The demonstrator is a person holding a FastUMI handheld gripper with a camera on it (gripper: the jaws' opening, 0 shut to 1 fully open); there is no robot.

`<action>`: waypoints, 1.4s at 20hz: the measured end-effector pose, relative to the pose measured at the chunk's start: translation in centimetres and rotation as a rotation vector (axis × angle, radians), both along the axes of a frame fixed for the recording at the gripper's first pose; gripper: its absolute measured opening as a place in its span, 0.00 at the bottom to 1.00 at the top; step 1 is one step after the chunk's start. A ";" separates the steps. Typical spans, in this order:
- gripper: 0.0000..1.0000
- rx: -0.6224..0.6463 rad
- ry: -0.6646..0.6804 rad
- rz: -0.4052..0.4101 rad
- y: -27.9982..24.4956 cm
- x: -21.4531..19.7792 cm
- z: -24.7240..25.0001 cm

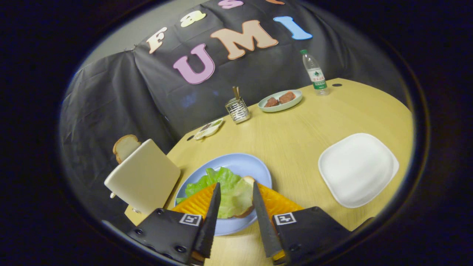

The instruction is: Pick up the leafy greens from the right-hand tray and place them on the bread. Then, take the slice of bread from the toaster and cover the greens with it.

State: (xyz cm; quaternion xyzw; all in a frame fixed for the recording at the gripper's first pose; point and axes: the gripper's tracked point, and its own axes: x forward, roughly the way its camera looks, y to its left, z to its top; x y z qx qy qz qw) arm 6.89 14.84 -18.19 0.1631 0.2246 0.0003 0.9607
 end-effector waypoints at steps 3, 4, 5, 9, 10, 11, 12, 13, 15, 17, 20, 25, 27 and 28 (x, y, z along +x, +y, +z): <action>0.79 0.009 -0.002 0.017 0.2 -0.2 0.7; 0.86 0.003 -0.006 0.023 0.2 -0.3 1.3; 0.93 -0.001 -0.015 0.029 0.3 -0.6 2.0; 1.00 -0.006 -0.077 0.074 1.9 -0.8 5.8; 1.00 -0.011 -0.090 0.093 2.6 -0.8 6.7; 1.00 -0.011 -0.106 0.110 3.2 -0.9 7.8; 1.00 -0.005 -0.123 0.128 4.0 -0.9 8.9; 1.00 0.001 -0.139 0.144 4.9 -0.8 10.0; 1.00 -0.002 -0.155 0.182 6.8 -0.7 11.6; 1.00 -0.009 -0.168 0.223 8.9 -0.7 13.2; 1.00 0.006 -0.191 0.288 12.9 -0.4 15.1; 1.00 0.022 -0.199 0.370 18.1 0.0 16.0; 1.00 0.046 -0.205 0.396 20.3 0.5 16.6; 1.00 0.057 -0.207 0.403 21.2 0.9 16.8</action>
